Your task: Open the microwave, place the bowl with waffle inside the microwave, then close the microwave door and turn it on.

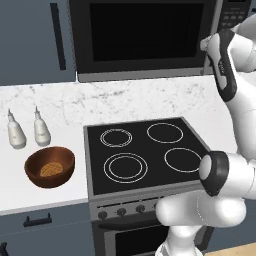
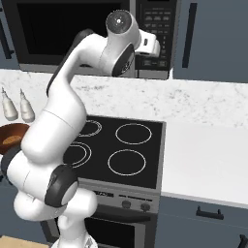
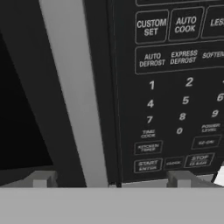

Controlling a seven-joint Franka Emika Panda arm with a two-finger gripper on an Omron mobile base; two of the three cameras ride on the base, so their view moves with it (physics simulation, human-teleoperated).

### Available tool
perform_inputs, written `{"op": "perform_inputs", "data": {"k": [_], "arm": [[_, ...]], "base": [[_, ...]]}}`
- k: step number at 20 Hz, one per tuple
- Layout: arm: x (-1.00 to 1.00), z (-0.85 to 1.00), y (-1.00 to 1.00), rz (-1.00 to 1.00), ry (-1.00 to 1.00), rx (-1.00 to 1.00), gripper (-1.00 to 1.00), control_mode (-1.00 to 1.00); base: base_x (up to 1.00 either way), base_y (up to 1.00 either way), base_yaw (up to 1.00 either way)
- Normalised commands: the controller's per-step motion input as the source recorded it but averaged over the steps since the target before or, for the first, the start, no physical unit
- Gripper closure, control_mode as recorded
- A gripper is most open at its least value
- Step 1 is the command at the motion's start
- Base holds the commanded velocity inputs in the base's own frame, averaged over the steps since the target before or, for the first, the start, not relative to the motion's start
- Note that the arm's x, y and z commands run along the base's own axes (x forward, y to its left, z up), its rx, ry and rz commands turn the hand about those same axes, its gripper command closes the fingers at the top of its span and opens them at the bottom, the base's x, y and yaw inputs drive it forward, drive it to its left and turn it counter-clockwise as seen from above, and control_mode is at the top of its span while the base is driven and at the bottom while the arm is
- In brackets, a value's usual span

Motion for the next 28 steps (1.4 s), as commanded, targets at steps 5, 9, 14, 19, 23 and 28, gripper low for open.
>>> {"op": "perform_inputs", "data": {"k": [5,9,14,19,23,28], "arm": [[0.0,-0.2,0.21,-0.01,-0.22,0.0,-1.0,-1.0],[0.14,-0.32,0.34,0.0,-0.12,0.0,-1.0,-1.0],[0.71,-0.02,0.03,-0.01,0.03,0.01,-1.0,-1.0],[0.68,0.0,-0.32,-0.02,0.16,0.0,-1.0,-1.0],[0.53,-0.11,-0.31,0.0,0.1,0.01,1.0,-1.0],[0.36,-0.55,0.01,0.0,-0.05,0.0,1.0,-1.0]], "base": [[0.0,0.0,0.0],[0.0,0.0,0.0],[0.0,0.0,0.0],[0.0,0.0,0.0],[0.0,0.0,0.0],[0.0,0.0,0.0]]}}
